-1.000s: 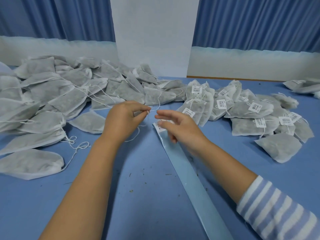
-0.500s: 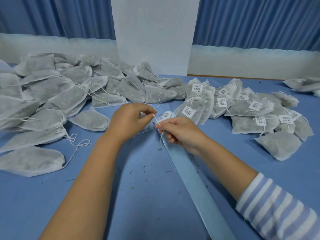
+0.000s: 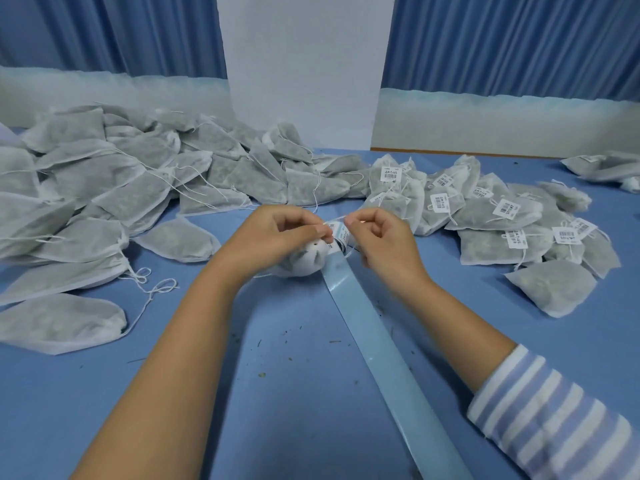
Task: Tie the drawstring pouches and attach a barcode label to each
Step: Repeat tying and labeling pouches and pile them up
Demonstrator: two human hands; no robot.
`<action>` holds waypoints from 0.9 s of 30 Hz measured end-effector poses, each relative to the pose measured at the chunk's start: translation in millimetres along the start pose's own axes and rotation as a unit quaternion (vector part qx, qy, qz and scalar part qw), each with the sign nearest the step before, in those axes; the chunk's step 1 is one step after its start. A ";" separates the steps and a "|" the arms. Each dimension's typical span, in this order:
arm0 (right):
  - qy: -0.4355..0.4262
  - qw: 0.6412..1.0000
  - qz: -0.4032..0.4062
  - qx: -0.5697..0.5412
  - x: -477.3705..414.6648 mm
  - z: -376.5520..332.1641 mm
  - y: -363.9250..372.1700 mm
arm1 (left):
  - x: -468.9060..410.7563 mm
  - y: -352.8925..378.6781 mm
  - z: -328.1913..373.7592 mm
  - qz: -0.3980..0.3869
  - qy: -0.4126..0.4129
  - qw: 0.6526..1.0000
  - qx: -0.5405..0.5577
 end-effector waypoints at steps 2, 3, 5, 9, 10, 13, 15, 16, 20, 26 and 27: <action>-0.039 0.998 0.029 0.049 2.7 3.3 -1.6 | -1.5 8.7 0.0 0.018 0.010 0.999 0.044; -0.069 0.994 0.024 0.084 5.3 3.3 -1.3 | -2.7 12.3 -0.4 0.030 0.013 0.997 0.062; -0.145 0.976 0.008 0.162 12.2 2.0 1.0 | -4.0 17.4 -1.7 0.048 0.016 0.995 0.089; -0.260 0.933 0.005 0.250 18.1 -2.9 1.8 | -3.8 12.3 -1.9 0.085 0.031 0.996 0.019; -0.273 0.927 0.007 0.257 18.2 -3.7 0.9 | -3.0 9.0 -0.6 0.089 0.033 0.995 -0.011; -0.297 0.912 0.038 0.281 15.7 -6.6 -6.6 | 0.1 2.0 3.9 0.069 0.025 0.994 -0.082; -0.305 0.910 0.057 0.277 13.2 -7.6 -12.2 | 2.2 2.1 5.8 0.037 0.001 0.993 -0.113; -0.308 0.911 0.061 0.268 12.5 -8.2 -14.2 | 3.2 4.1 6.2 0.013 -0.016 0.993 -0.115; -0.240 0.957 0.022 0.164 10.6 -8.1 -16.1 | 5.3 17.6 5.9 -0.059 -0.056 0.995 -0.064; -0.064 0.986 -0.133 0.080 6.8 -4.5 -11.4 | 2.7 18.4 1.3 -0.052 -0.067 0.996 -0.011; -0.042 0.989 -0.125 0.069 6.6 -4.0 -12.8 | 2.3 16.9 0.5 -0.040 -0.068 0.997 0.008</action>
Point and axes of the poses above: each hand's wrist, its own x-axis away from the middle knuckle, its own y-axis out of the palm, z = x × y, the point moved 2 cm from there along -x, towards the middle knuckle, and after that the axes turned 15 degrees about x, right-handed, at the moved point
